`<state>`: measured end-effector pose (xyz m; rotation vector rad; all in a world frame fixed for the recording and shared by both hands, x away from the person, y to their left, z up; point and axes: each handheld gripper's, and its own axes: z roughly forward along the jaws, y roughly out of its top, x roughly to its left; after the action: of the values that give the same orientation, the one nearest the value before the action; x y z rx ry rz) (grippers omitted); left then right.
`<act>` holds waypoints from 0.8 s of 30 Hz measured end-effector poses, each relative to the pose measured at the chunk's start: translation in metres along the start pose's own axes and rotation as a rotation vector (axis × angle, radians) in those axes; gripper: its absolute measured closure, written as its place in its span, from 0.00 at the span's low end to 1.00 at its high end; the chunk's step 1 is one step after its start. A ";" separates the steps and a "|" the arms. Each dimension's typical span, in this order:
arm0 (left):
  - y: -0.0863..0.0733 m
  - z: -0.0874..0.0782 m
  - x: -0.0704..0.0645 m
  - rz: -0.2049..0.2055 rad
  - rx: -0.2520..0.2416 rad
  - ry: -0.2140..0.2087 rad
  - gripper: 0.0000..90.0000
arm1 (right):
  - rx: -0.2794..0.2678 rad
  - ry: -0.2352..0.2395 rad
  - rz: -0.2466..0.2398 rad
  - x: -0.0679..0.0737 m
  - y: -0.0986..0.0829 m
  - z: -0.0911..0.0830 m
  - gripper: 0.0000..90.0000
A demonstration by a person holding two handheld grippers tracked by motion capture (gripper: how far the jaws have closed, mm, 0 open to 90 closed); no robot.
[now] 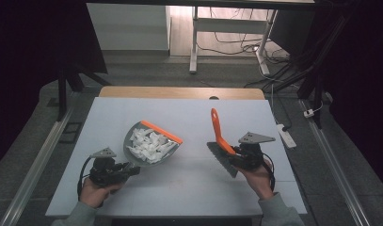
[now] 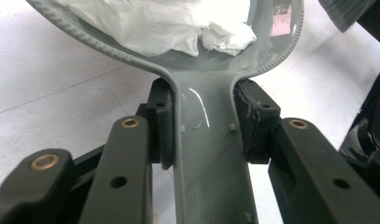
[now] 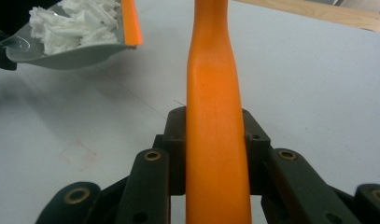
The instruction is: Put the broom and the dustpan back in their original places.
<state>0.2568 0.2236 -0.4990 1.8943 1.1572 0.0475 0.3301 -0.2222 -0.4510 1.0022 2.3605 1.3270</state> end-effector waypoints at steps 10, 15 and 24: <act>-0.003 -0.003 0.007 -0.057 -0.021 0.046 0.68 | 0.009 -0.008 0.068 -0.010 -0.009 0.001 0.78; -0.006 -0.003 0.011 -0.085 -0.030 0.070 0.68 | 0.011 -0.002 0.089 -0.013 -0.011 0.001 0.78; -0.011 -0.006 0.015 -0.144 -0.059 0.132 0.68 | 0.034 0.010 0.094 -0.012 -0.015 0.004 0.78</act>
<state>0.2549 0.2404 -0.5087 1.7732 1.3641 0.1275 0.3344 -0.2332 -0.4665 1.1322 2.3780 1.3311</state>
